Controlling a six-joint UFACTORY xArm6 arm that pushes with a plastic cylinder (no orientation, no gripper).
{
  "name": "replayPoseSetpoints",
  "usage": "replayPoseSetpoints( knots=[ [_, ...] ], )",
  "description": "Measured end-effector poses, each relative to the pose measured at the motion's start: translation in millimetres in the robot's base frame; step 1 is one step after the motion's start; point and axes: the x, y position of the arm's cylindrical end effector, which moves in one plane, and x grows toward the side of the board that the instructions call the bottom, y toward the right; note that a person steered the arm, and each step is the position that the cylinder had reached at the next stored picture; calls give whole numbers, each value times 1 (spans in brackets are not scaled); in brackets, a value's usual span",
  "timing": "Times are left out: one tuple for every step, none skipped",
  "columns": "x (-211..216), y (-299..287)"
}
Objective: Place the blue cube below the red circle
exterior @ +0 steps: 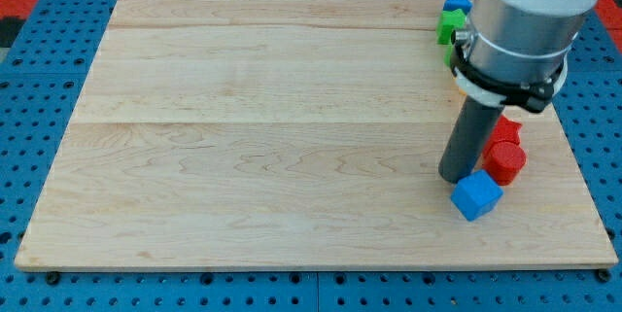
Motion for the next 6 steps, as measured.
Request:
replayPoseSetpoints(
  knots=[
    [-4,-32],
    [13,-57],
    [27,-41],
    [27,-6],
    [27,19],
    [25,23]
  ],
)
